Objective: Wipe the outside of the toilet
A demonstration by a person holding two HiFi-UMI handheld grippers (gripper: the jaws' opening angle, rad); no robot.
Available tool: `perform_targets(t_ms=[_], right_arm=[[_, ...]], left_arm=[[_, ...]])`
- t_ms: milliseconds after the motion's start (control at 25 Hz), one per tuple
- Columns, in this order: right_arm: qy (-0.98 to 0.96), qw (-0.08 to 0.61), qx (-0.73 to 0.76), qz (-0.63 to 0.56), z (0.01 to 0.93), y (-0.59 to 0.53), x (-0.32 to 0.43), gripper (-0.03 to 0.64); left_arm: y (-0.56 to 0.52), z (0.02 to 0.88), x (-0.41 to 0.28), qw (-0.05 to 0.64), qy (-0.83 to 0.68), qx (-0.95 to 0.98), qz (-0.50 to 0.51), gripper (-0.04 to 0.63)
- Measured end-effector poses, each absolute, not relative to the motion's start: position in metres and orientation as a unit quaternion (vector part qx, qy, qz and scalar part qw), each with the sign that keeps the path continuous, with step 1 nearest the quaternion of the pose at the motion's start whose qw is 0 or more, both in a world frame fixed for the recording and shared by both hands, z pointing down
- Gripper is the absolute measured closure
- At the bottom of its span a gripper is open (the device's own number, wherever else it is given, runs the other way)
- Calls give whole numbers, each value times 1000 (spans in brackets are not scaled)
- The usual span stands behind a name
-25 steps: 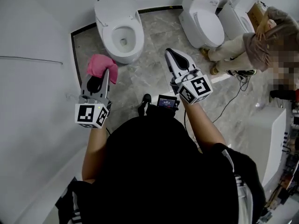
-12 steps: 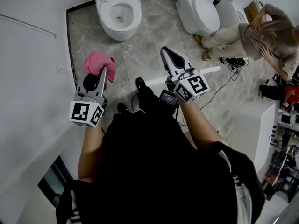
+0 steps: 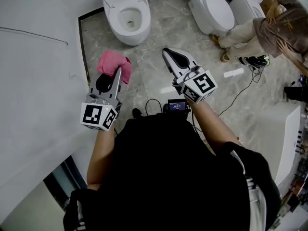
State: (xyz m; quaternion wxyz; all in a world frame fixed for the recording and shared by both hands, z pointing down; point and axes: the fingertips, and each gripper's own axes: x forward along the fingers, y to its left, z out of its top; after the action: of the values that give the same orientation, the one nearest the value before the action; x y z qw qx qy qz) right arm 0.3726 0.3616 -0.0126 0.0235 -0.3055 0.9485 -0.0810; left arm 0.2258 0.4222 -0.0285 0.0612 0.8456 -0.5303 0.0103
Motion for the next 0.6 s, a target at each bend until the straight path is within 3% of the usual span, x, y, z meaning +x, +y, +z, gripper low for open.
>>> perform_targets(t_ms=[600], right_arm=[[950,13,-301,-81,-4,360,410,584]], left_arm=[[421,-6,283,89,-491,866,39,500]])
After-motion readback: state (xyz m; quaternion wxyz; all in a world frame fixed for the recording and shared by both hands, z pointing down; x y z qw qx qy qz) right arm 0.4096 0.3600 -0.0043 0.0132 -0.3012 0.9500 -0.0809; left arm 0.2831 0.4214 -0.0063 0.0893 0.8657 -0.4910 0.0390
